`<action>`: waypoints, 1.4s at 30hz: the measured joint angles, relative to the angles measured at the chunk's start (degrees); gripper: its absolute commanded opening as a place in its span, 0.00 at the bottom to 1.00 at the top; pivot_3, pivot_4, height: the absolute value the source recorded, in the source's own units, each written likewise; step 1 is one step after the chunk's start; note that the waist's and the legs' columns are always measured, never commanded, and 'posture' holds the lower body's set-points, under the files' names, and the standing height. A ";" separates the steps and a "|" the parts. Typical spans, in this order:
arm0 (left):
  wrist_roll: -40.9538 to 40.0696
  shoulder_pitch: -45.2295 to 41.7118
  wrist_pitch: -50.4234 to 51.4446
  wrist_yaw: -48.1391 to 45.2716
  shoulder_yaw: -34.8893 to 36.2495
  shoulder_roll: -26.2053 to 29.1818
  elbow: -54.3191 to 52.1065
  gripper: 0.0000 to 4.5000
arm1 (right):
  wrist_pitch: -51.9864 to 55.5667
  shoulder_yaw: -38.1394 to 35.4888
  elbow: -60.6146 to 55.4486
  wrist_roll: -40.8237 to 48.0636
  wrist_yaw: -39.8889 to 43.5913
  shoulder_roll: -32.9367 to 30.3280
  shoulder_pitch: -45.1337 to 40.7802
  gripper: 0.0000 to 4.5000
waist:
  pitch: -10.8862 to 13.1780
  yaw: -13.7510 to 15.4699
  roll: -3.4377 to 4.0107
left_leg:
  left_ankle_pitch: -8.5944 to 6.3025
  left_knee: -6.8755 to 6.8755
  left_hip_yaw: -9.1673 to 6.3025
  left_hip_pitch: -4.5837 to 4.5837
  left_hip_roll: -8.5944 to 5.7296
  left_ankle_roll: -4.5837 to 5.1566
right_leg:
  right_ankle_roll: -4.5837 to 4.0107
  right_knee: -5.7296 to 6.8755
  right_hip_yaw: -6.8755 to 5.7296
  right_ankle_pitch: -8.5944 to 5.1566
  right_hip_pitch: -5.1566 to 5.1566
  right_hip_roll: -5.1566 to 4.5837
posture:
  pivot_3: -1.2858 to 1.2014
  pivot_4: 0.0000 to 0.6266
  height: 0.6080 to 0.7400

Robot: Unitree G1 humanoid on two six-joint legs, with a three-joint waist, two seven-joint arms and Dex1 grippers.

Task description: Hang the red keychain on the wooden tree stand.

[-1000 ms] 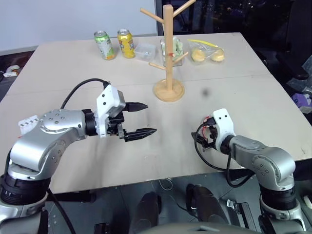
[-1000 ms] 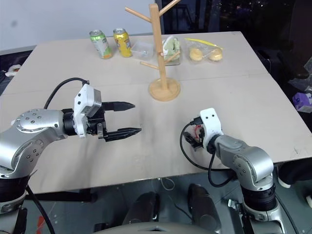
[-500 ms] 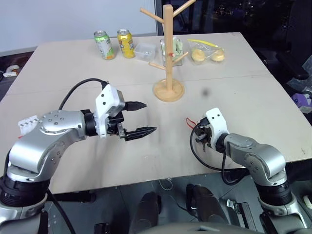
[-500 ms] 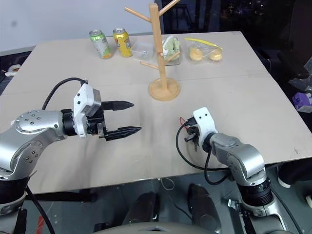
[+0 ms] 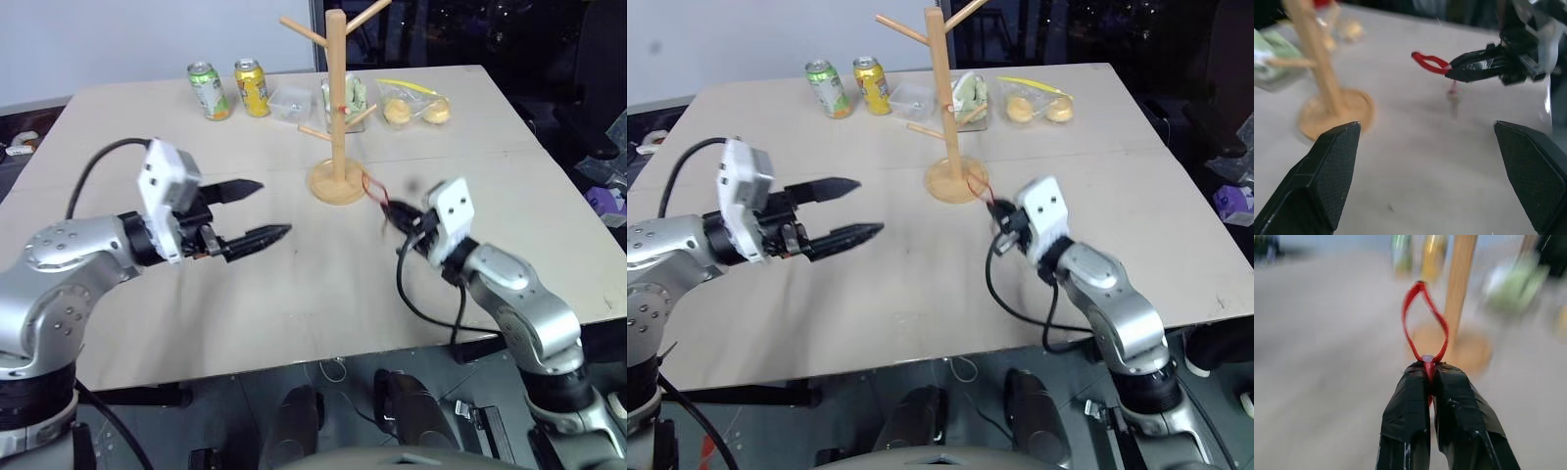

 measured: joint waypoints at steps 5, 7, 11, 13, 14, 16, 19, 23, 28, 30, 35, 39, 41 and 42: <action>-5.10 -4.34 2.25 8.64 3.22 -3.51 1.75 1.00 | -11.85 0.99 7.83 -6.83 -1.85 4.36 -6.50 0.01 | 0.00 0.26 -0.01 | 0.01 0.02 -0.04 -0.04 -0.07 -0.02 | 0.03 0.01 0.10 0.04 0.01 0.01 | 0.52 0.24 1.00; -6.14 -5.91 2.27 10.78 3.29 -3.92 1.78 1.00 | -15.49 1.33 11.68 -9.15 -2.74 6.08 -9.39 0.01 | 0.00 0.17 -0.01 | 0.01 0.03 0.02 -0.01 -0.11 -0.02 | 0.02 0.05 0.23 0.04 0.01 0.01 | 0.52 0.24 1.00; -6.16 -6.07 2.24 12.14 2.87 -4.03 1.75 1.00 | -19.35 1.16 17.49 -11.58 -3.54 7.00 -12.68 0.01 | 0.00 0.15 -0.01 | 0.01 0.02 0.03 0.00 -0.12 -0.02 | 0.01 0.07 0.25 0.04 0.01 0.01 | 0.52 0.24 1.00; -6.16 -7.05 2.19 12.54 1.78 -4.35 1.74 1.00 | -20.02 0.89 21.05 -11.90 -3.52 7.67 -14.26 0.01 | 0.00 0.19 -0.01 | 0.01 0.03 0.02 0.00 -0.12 -0.02 | -0.01 0.08 0.25 0.03 0.01 0.02 | 0.52 0.24 1.00; -6.18 -7.58 2.16 12.68 1.56 -4.56 1.74 1.00 | -20.21 0.90 22.27 -11.94 -3.44 7.94 -14.78 0.01 | 0.00 0.18 0.00 | 0.01 0.03 0.02 0.00 -0.12 -0.02 | -0.02 0.08 0.25 0.03 0.01 0.02 | 0.52 0.24 1.00; -6.18 -8.03 2.13 12.98 1.37 -4.71 1.66 1.00 | -20.30 0.92 23.83 -11.89 -2.55 8.08 -15.52 0.01 | 0.00 0.14 0.00 | 0.01 0.03 0.02 0.00 -0.12 -0.02 | -0.02 0.10 0.26 0.03 0.01 0.02 | 0.52 0.24 1.00; -6.12 -8.04 2.11 13.11 0.38 -4.77 1.64 1.00 | -20.02 0.93 25.16 -11.69 -1.39 8.62 -16.22 0.01 | 0.00 0.10 0.00 | 0.01 0.02 0.01 0.01 -0.11 -0.02 | 0.01 0.11 0.26 0.05 0.01 0.04 | 0.52 0.24 1.00; -6.13 -8.05 2.10 13.26 -0.28 -4.93 1.64 1.00 | -18.22 0.94 26.41 -11.31 -0.81 9.98 -16.51 0.01 | 0.00 0.09 0.00 | 0.01 0.02 0.01 0.02 -0.11 -0.02 | 0.00 0.14 0.27 0.05 0.01 0.05 | 0.52 0.24 1.00; -6.13 -8.19 2.03 13.59 -0.44 -5.47 1.63 1.00 | -15.48 0.62 27.15 -10.85 -0.49 10.27 -17.96 0.01 | 0.00 0.11 0.00 | 0.01 0.03 0.01 0.02 -0.11 -0.02 | 0.00 0.15 0.27 0.04 0.01 0.05 | 0.52 0.24 1.00; -6.13 -8.32 1.96 13.63 -0.71 -5.66 1.63 1.00 | -14.48 0.30 27.19 -10.61 -0.44 10.28 -18.58 0.01 | 0.00 0.12 0.00 | 0.01 0.03 0.01 0.02 -0.11 -0.02 | 0.00 0.15 0.27 0.04 0.01 0.05 | 0.52 0.24 1.00; -6.05 -9.32 1.72 13.64 -1.93 -6.21 1.64 1.00 | -12.78 -0.67 28.86 -10.60 -0.73 10.27 -19.06 0.01 | 0.00 0.12 0.00 | 0.01 0.03 0.01 0.02 -0.11 -0.02 | 0.00 0.15 0.27 0.05 0.01 0.05 | 0.52 0.24 1.00; -6.03 -9.41 1.67 13.68 -2.11 -6.45 1.64 1.00 | -11.93 -0.68 29.02 -10.61 -0.70 10.25 -19.20 0.01 | 0.00 0.03 0.00 | 0.01 0.02 0.01 0.02 -0.11 -0.02 | 0.04 0.15 0.27 0.07 0.01 0.05 | 0.52 0.24 1.00; -5.91 -9.40 1.66 13.65 -2.11 -6.44 1.67 1.00 | -10.67 -0.65 29.04 -10.57 -0.30 10.24 -19.39 0.17 | 0.00 0.06 0.00 | 0.01 0.02 0.01 0.02 -0.11 -0.02 | 0.08 0.16 0.27 0.09 0.01 0.06 | 0.52 0.24 1.00; -5.81 -9.40 1.66 13.57 -2.11 -6.37 1.75 1.00 | -9.87 -0.63 29.03 -10.43 0.30 10.16 -19.40 0.22 | 0.00 0.08 0.00 | 0.01 0.03 0.01 0.02 -0.11 -0.01 | 0.07 0.16 0.27 0.09 0.01 0.05 | 0.52 0.24 1.00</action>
